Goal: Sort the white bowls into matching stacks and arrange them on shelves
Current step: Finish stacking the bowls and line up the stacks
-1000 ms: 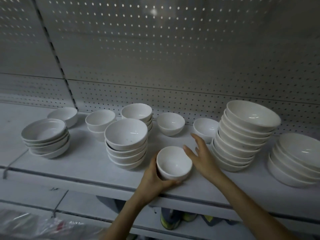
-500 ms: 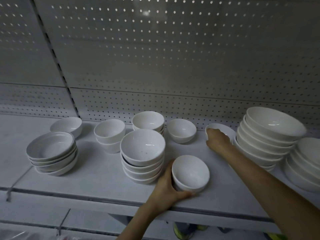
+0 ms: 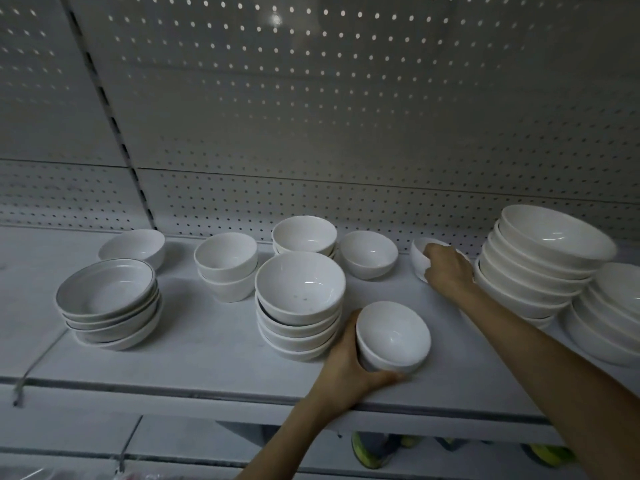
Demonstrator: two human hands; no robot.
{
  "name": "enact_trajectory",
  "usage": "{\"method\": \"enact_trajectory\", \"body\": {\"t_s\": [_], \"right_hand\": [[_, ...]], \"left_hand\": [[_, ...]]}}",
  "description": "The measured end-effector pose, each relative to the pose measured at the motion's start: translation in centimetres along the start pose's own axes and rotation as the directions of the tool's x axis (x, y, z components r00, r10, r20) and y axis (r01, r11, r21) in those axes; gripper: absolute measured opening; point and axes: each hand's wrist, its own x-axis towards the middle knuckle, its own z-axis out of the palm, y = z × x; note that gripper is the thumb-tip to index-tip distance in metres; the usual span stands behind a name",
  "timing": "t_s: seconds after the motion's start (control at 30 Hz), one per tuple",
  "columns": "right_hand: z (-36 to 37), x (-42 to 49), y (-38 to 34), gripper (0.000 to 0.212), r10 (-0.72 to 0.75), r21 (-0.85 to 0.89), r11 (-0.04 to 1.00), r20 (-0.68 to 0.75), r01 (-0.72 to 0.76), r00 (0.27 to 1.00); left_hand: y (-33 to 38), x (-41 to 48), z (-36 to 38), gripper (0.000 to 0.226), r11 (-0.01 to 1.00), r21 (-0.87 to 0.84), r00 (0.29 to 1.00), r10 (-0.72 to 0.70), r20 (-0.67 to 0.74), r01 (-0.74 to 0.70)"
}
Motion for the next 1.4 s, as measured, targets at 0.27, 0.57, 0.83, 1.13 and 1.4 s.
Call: {"method": "enact_trajectory", "body": {"t_s": [0.27,0.57,0.83,1.13,1.4], "right_hand": [[-0.9,0.6,-0.9,0.02,-0.038,0.094,0.994,-0.201,0.058,0.979],[-2.5,-0.6,-4.3,0.031,-0.34,-0.004,0.93,-0.382,0.367,0.859],[-0.7,-1.6,-5.9,0.029,-0.472,-0.132,0.881,-0.213,0.453,0.855],[1.6,-0.6,-5.4,0.034,-0.56,-0.184,0.828,-0.235,0.53,0.794],[1.7,0.2,-5.4,0.031,-0.54,-0.16,0.841,-0.178,0.517,0.823]], "left_hand": [[-0.2,0.0,0.2,0.09,1.0,-0.005,1.0,0.0,-0.008,0.0],[0.0,0.1,0.2,0.09,1.0,-0.019,0.999,0.007,-0.036,-0.008],[0.0,0.0,0.2,0.094,1.0,-0.024,1.0,-0.01,-0.019,0.009],[0.0,0.1,0.2,0.093,1.0,-0.013,1.0,-0.014,-0.018,0.013],[0.3,0.1,0.2,0.089,1.0,-0.003,0.999,-0.006,-0.034,0.006]]}}
